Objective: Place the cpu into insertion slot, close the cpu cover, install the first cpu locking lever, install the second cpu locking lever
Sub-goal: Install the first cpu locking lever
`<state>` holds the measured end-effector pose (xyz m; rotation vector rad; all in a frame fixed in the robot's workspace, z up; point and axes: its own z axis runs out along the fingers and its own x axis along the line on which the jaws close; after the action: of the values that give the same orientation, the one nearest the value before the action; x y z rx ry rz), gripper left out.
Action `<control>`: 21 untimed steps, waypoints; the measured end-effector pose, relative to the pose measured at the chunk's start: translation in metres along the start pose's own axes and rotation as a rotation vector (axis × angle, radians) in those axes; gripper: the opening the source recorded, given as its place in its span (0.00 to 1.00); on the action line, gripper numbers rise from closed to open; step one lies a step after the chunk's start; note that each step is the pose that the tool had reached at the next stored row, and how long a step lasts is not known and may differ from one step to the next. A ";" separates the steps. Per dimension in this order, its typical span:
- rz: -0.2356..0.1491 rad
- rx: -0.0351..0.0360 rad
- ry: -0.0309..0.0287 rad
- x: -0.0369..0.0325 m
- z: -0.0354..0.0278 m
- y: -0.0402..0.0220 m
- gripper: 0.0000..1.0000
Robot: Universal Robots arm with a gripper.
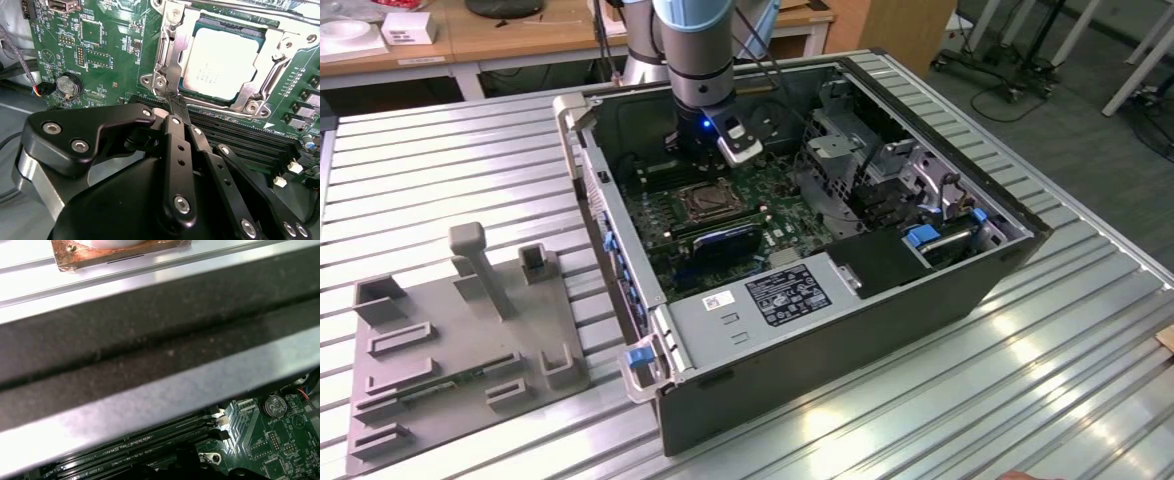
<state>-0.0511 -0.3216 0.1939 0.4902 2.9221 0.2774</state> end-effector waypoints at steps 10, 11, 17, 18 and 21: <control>0.002 0.0003 -0.0004 0.0017 0.0005 0.0036 0.11; 0.003 0.0003 -0.0005 0.0019 0.0006 0.0040 0.11; 0.006 0.0002 -0.0013 0.0022 0.0009 0.0048 0.11; 0.006 0.0005 -0.0013 0.0022 0.0008 0.0048 0.11; 0.007 0.0009 -0.0015 0.0022 0.0008 0.0047 0.11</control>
<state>-0.0515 -0.3163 0.1938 0.5009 2.9197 0.2765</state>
